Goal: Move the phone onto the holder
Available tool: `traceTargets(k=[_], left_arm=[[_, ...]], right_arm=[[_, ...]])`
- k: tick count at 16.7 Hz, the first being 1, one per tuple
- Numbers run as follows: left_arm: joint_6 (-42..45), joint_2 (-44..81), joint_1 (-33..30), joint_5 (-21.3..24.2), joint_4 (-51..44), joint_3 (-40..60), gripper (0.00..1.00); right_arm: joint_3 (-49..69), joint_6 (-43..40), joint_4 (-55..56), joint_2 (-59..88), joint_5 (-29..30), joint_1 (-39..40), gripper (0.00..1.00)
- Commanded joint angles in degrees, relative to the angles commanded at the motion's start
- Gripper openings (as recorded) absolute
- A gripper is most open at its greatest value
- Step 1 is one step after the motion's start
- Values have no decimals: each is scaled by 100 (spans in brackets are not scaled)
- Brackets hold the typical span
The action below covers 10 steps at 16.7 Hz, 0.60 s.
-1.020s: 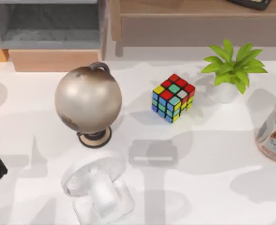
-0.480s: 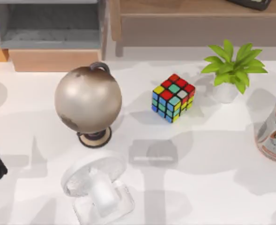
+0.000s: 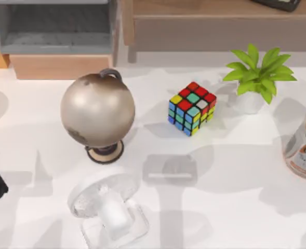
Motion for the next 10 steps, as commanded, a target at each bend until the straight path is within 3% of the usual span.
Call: traceTargets(k=[4, 10], left_arm=[[0, 0, 0, 0, 0, 0, 100], [0, 0, 0, 0, 0, 0, 100]], right_arm=[[0, 0, 0, 0, 0, 0, 98], [0, 0, 0, 0, 0, 0, 100]])
